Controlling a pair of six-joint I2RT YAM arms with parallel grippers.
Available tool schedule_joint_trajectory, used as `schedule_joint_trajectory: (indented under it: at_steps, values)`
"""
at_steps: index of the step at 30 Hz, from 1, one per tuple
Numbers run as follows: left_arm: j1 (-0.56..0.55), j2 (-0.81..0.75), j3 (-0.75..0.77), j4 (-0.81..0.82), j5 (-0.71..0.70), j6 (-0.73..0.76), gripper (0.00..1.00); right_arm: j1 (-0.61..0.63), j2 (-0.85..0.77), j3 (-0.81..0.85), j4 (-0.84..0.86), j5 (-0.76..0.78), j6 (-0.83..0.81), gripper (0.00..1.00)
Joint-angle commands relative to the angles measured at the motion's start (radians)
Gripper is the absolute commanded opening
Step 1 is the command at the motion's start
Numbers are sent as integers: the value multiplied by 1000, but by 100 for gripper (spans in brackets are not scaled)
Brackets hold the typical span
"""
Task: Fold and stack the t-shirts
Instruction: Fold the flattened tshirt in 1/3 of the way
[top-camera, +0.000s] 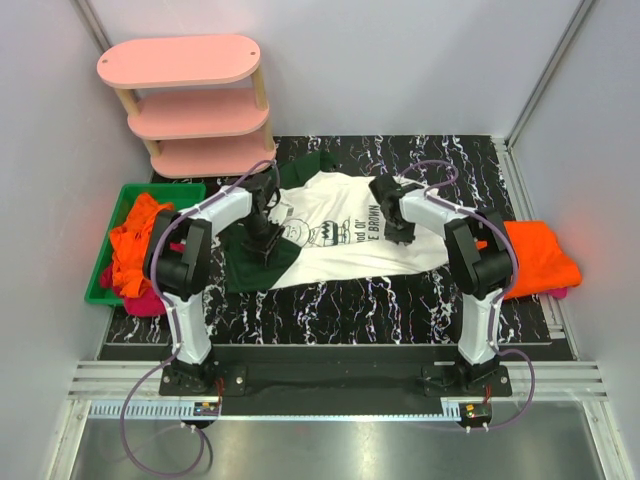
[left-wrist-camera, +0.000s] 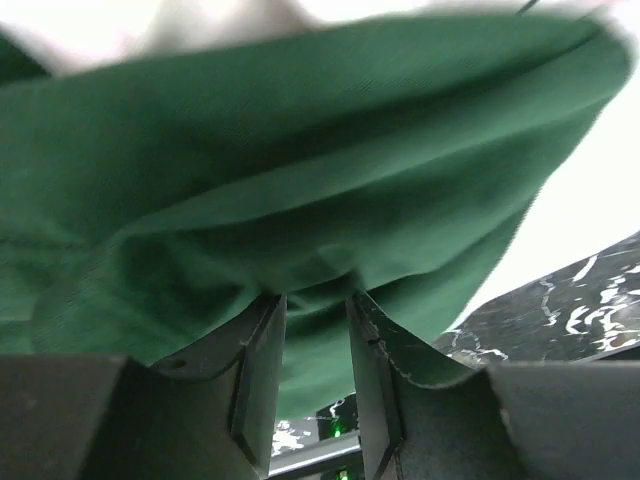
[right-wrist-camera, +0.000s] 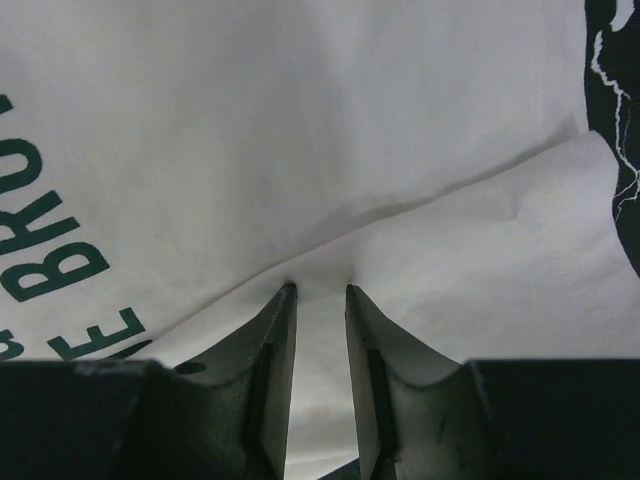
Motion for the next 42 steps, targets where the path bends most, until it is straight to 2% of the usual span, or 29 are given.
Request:
schedule_joint_trajectory:
  at_steps: [1,6,15,19,27,30,34,37,42]
  values:
    - [1,-2,-20,-16,-47,23,35,-68,39,41,-29,-29,22,34]
    - [1,18,-33,-16,-76,27,35,-111,47,65,-31,-65,28,34]
    - [8,12,-23,-3,-85,32,34,-110,55,64,-29,-100,30,33]
    - [15,20,6,13,-146,27,35,-110,56,55,-25,-95,31,33]
    - [160,106,100,17,-226,-34,35,-121,47,38,-25,-88,41,35]
    - [189,90,100,21,-191,-28,35,-119,32,35,-19,-89,18,34]
    - [191,-21,94,29,-65,-22,39,-98,-32,30,23,-82,-16,35]
    - [191,-94,108,32,1,-34,44,-53,-89,55,35,-62,-48,38]
    - [191,-209,103,84,52,-66,47,43,-157,96,67,-74,-96,50]
